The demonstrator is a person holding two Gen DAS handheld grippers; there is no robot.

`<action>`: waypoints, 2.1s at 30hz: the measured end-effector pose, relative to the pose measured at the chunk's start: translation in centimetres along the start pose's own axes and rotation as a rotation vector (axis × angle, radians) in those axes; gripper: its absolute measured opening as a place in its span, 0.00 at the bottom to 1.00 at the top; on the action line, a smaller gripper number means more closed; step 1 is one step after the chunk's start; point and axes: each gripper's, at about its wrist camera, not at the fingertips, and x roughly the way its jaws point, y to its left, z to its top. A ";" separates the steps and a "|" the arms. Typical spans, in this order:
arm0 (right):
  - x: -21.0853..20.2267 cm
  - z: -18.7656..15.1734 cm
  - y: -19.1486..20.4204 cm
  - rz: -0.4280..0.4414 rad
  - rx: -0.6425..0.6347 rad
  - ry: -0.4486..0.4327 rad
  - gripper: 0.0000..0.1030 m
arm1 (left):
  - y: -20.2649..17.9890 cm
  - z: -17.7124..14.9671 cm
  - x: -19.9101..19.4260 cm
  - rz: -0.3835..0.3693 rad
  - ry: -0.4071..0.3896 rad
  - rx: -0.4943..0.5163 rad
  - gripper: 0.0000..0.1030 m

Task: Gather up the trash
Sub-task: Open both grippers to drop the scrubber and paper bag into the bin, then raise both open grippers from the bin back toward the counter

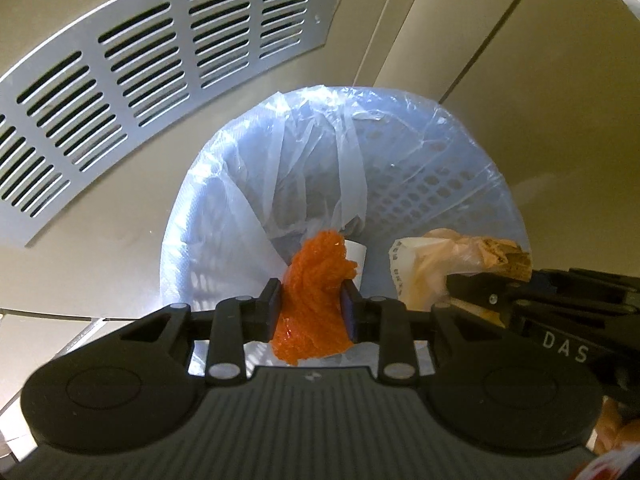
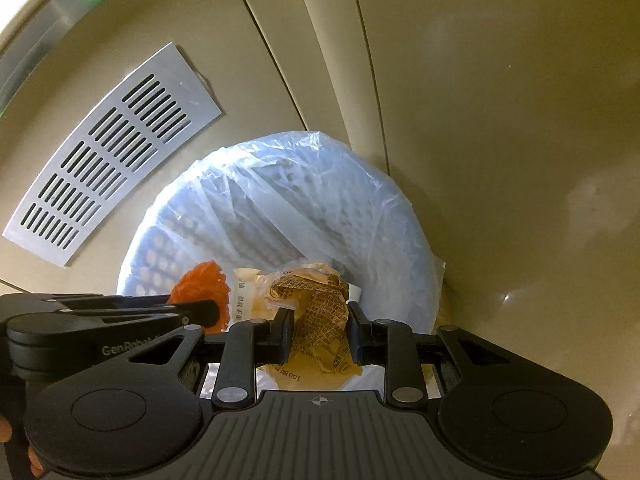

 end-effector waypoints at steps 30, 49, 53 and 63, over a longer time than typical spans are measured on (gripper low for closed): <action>-2.0 0.8 0.5 0.003 0.023 -0.098 0.57 | 2.0 0.2 -3.9 -0.028 -0.040 -0.033 0.57; -9.4 -1.1 0.4 0.024 0.024 -0.119 0.58 | 0.2 -1.6 -10.8 -0.008 -0.115 -0.041 0.57; -12.7 -1.7 0.4 0.036 0.036 -0.140 0.58 | -0.5 -2.3 -13.7 -0.013 -0.141 -0.048 0.57; -19.1 -2.5 1.5 0.072 0.036 -0.200 0.58 | -1.9 -3.6 -20.8 -0.005 -0.214 -0.003 0.60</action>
